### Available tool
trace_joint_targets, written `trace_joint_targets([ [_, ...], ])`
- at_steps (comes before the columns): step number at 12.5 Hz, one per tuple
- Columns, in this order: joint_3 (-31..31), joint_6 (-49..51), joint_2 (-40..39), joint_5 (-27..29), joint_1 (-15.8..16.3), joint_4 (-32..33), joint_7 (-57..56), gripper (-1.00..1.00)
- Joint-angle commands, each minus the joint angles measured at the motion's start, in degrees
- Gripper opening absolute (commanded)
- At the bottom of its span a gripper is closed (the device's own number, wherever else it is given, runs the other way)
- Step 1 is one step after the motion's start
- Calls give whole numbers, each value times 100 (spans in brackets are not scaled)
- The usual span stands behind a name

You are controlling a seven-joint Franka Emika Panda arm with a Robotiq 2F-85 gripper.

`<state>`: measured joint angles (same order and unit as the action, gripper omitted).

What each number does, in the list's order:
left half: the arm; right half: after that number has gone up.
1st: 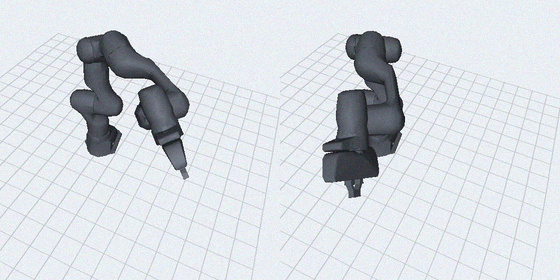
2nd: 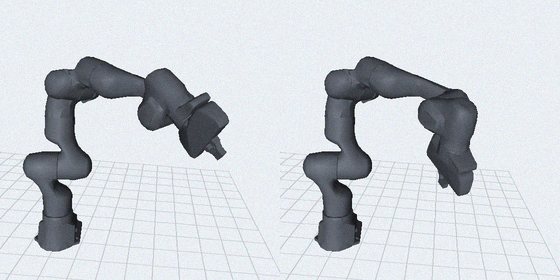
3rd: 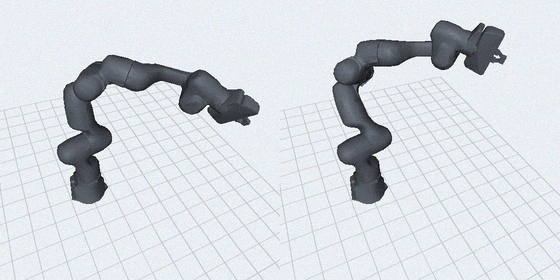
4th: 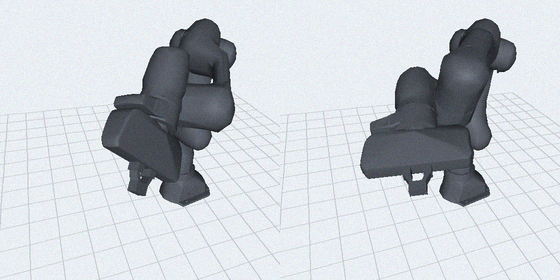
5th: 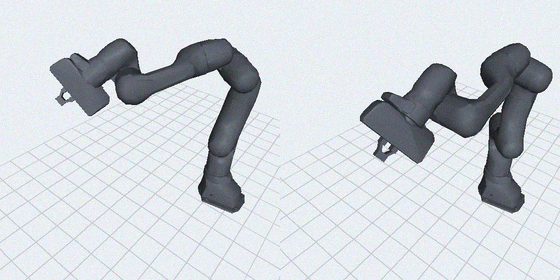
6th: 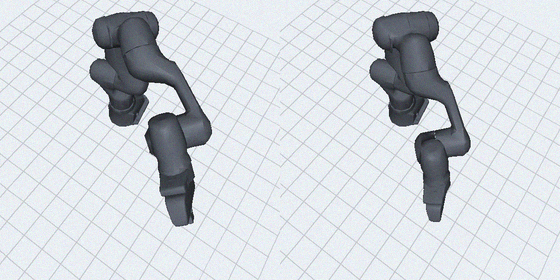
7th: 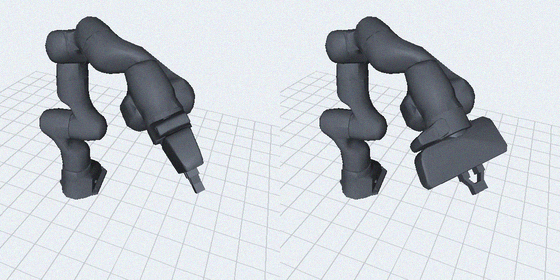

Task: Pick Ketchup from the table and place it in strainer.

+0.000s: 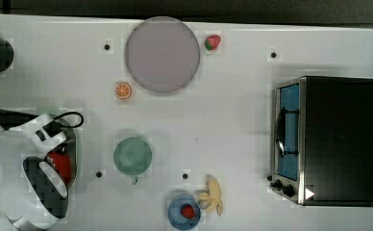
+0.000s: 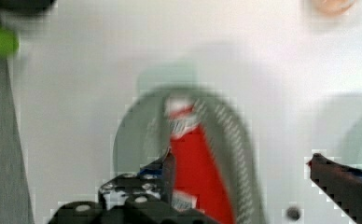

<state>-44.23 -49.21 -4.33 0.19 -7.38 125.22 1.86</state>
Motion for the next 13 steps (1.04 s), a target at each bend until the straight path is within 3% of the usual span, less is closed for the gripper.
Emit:
trace_joint_targets([
  [1,554,664,609,88,-669,-29,356,100],
  [7,2244,2760,1920,89,-862,-555,0,100],
  [11,2920,3972,2142,140,-863,-1058,-641,100],
  [13,3138,4103,2141,423,-863,-1094,-643,100],
])
